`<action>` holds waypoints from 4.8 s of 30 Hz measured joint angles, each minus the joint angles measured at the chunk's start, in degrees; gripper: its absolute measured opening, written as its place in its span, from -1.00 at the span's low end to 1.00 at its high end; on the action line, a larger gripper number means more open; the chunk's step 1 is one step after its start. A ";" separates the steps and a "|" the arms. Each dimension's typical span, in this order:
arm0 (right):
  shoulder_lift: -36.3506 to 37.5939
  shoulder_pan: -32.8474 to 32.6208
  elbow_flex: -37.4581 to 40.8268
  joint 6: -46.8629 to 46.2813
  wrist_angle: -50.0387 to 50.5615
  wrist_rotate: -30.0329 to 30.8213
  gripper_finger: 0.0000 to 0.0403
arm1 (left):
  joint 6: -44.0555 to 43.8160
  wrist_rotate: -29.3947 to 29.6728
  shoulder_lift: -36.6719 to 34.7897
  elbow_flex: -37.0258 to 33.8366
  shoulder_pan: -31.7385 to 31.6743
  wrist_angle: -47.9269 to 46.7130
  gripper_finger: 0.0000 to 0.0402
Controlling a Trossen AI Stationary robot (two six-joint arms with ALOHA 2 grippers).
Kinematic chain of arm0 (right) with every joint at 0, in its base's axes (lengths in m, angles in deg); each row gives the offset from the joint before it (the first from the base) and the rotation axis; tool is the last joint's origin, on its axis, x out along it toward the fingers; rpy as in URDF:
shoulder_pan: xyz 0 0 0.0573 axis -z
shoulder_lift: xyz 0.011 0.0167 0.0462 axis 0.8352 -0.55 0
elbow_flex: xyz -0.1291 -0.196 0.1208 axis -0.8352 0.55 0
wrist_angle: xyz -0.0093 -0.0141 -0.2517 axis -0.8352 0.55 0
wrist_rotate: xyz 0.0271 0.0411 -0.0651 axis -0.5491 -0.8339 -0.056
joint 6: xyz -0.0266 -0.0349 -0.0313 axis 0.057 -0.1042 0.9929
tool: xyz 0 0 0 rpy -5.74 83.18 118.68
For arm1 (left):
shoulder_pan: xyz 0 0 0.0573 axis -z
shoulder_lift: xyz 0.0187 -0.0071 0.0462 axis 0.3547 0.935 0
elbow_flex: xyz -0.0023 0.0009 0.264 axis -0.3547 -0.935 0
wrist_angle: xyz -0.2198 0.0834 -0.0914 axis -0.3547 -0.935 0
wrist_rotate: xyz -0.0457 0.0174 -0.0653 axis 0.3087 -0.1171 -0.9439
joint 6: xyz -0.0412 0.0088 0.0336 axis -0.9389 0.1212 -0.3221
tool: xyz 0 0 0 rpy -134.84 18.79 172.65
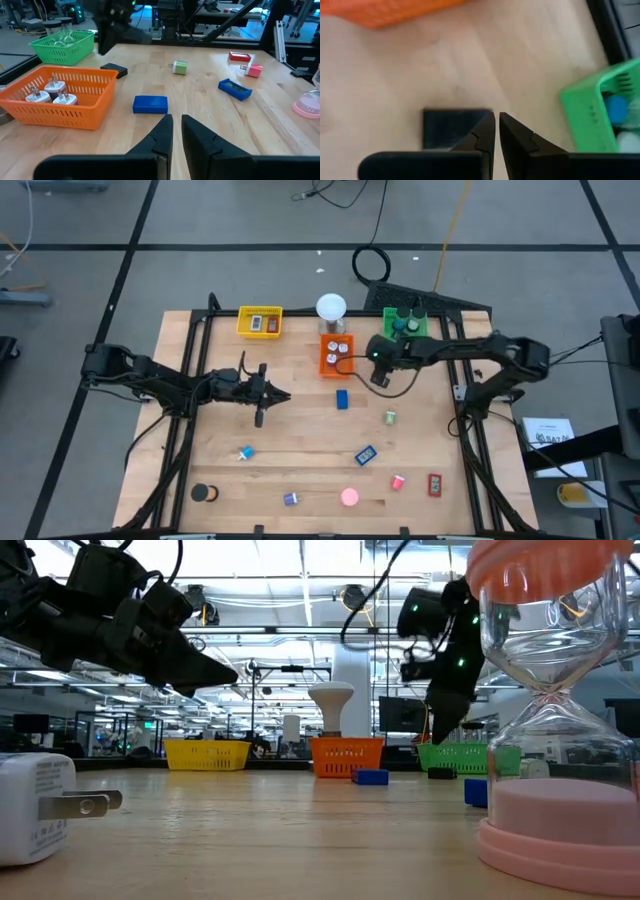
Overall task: Pick & Place Office items
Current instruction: Put the black digital clock into the yellow bin
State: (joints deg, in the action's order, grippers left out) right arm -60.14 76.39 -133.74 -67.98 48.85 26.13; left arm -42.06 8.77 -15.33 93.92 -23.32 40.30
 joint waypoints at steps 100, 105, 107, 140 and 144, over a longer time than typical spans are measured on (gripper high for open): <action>2.91 2.39 12.26 15.00 -10.29 -20.43 0.01 | 1.17 -0.68 0.01 -0.02 1.57 -2.98 -0.81; 2.91 2.25 12.41 14.21 -10.77 -20.40 -0.17 | 0.10 -0.56 0.00 -0.02 1.57 -2.98 -0.81; 2.92 1.70 12.41 13.00 -10.79 -20.20 -0.21 | -0.96 -0.37 0.02 -0.02 1.57 -2.98 -0.81; 5.53 -22.56 12.39 -4.54 -38.49 -9.56 -0.21 | 3.16 16.79 23.10 32.80 8.04 -18.40 0.63; 5.55 -22.62 12.39 -4.07 -39.40 -9.77 -0.21 | 2.89 17.49 23.84 34.53 7.66 -19.77 0.62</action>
State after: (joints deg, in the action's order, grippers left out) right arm -54.59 53.77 -121.35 -72.04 9.45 16.36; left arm -39.17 26.25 8.51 128.44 -15.66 20.53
